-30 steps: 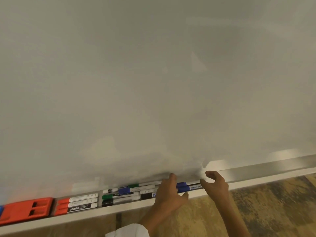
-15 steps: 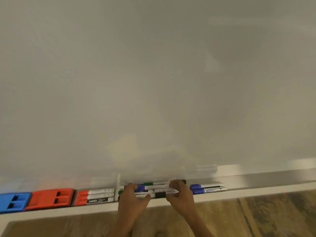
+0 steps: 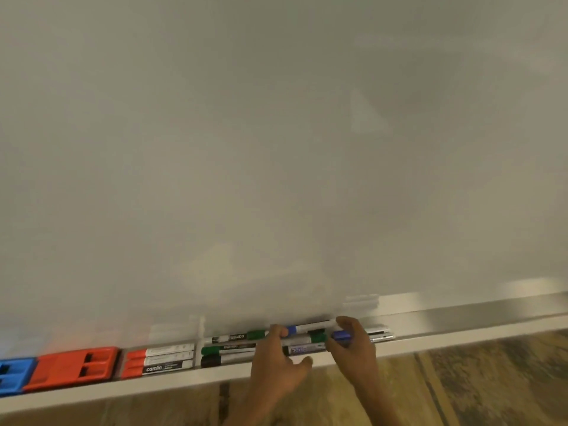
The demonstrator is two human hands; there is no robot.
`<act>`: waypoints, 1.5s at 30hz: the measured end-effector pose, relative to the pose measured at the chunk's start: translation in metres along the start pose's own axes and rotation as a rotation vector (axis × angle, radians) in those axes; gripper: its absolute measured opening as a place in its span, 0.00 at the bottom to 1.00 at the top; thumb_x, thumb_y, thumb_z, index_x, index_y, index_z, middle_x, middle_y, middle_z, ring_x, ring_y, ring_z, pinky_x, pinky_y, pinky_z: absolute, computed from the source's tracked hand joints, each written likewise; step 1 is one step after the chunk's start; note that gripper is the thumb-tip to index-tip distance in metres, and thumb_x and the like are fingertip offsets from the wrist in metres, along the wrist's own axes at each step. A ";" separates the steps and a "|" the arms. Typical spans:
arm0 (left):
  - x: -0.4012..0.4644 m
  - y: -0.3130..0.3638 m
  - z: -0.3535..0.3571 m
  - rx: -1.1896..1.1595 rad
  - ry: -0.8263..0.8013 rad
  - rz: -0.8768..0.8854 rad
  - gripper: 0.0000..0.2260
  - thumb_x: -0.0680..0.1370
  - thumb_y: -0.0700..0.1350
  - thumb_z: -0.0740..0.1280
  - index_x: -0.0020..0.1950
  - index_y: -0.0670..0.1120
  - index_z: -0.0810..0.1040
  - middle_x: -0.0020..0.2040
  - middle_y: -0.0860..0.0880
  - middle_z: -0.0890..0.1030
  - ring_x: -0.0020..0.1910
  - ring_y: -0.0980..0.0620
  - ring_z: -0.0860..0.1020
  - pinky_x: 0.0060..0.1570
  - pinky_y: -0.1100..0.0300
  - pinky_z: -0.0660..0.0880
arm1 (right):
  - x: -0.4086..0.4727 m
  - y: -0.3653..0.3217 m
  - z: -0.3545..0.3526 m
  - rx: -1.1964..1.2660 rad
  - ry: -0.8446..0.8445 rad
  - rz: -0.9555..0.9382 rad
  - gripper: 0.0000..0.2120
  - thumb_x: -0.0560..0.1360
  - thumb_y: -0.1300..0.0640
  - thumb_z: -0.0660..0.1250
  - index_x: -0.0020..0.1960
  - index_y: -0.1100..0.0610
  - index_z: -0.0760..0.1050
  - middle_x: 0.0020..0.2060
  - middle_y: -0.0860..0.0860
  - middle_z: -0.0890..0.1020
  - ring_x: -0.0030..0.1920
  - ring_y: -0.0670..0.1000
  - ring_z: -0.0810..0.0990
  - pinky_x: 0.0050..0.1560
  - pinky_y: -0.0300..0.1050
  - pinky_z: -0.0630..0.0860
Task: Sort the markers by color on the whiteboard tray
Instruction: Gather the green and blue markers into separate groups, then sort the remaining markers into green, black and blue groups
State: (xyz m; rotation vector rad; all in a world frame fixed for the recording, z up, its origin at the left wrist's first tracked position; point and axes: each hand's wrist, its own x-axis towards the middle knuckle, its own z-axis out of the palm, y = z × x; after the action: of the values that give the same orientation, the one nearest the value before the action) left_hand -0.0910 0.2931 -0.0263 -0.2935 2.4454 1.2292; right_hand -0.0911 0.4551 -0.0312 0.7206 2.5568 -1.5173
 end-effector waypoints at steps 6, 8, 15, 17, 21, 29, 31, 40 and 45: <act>0.007 0.047 0.046 -0.142 -0.218 0.075 0.25 0.64 0.50 0.77 0.57 0.54 0.71 0.50 0.54 0.78 0.35 0.58 0.78 0.35 0.71 0.73 | 0.030 0.026 -0.065 0.007 0.174 0.096 0.21 0.69 0.62 0.73 0.61 0.56 0.73 0.58 0.54 0.80 0.45 0.54 0.81 0.52 0.46 0.76; 0.011 0.055 0.052 -0.184 -0.254 0.076 0.25 0.65 0.47 0.77 0.58 0.52 0.70 0.49 0.53 0.77 0.33 0.59 0.75 0.31 0.75 0.70 | 0.039 0.032 -0.074 -0.024 0.164 0.111 0.22 0.69 0.61 0.73 0.62 0.55 0.73 0.59 0.54 0.79 0.45 0.54 0.82 0.53 0.48 0.77; 0.019 0.057 0.059 -0.154 -0.323 0.053 0.29 0.65 0.49 0.78 0.60 0.53 0.66 0.56 0.55 0.73 0.49 0.56 0.75 0.41 0.70 0.69 | 0.053 0.040 -0.080 -0.090 0.108 0.171 0.24 0.68 0.59 0.73 0.62 0.55 0.71 0.59 0.55 0.80 0.52 0.57 0.81 0.52 0.51 0.79; 0.020 0.056 0.057 -0.148 -0.328 0.047 0.28 0.67 0.48 0.78 0.59 0.53 0.65 0.53 0.57 0.71 0.50 0.57 0.73 0.44 0.67 0.68 | 0.052 0.041 -0.079 -0.101 0.087 0.173 0.23 0.68 0.60 0.73 0.62 0.56 0.71 0.59 0.56 0.80 0.52 0.57 0.81 0.51 0.50 0.79; 0.019 0.058 0.052 -0.145 -0.332 0.056 0.25 0.68 0.44 0.77 0.57 0.49 0.65 0.43 0.61 0.70 0.40 0.64 0.71 0.36 0.74 0.68 | 0.051 0.038 -0.080 -0.126 0.099 0.164 0.24 0.69 0.60 0.73 0.64 0.58 0.71 0.60 0.57 0.79 0.55 0.58 0.79 0.55 0.51 0.77; 0.005 0.029 0.018 -0.096 -0.095 0.084 0.21 0.67 0.51 0.77 0.56 0.53 0.73 0.51 0.55 0.79 0.36 0.58 0.78 0.39 0.69 0.73 | 0.023 0.021 -0.061 -0.065 0.083 0.052 0.19 0.68 0.62 0.73 0.57 0.54 0.75 0.53 0.50 0.82 0.40 0.48 0.82 0.46 0.44 0.78; 0.006 0.007 -0.001 -0.075 0.016 0.051 0.19 0.67 0.49 0.77 0.53 0.51 0.74 0.48 0.53 0.80 0.34 0.59 0.78 0.36 0.70 0.74 | 0.013 0.018 -0.039 -0.069 -0.002 0.015 0.16 0.66 0.64 0.73 0.52 0.53 0.76 0.47 0.49 0.83 0.38 0.44 0.82 0.44 0.42 0.80; 0.000 -0.047 -0.053 -0.085 0.315 -0.095 0.18 0.64 0.45 0.79 0.50 0.49 0.76 0.43 0.50 0.82 0.35 0.53 0.81 0.44 0.56 0.79 | -0.004 -0.002 0.024 -0.028 -0.163 -0.046 0.19 0.68 0.64 0.73 0.56 0.53 0.74 0.47 0.44 0.79 0.34 0.36 0.81 0.34 0.23 0.73; -0.008 -0.065 -0.064 -0.116 0.363 -0.182 0.20 0.66 0.46 0.78 0.52 0.53 0.73 0.46 0.49 0.81 0.38 0.54 0.81 0.48 0.54 0.78 | -0.015 -0.005 0.043 -0.020 -0.202 -0.062 0.16 0.66 0.64 0.72 0.49 0.50 0.75 0.47 0.46 0.83 0.36 0.40 0.82 0.34 0.26 0.73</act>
State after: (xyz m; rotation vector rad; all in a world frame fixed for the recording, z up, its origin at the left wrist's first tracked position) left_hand -0.0761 0.2026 -0.0352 -0.8169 2.5719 1.3339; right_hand -0.0870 0.4113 -0.0438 0.4628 2.4609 -1.4954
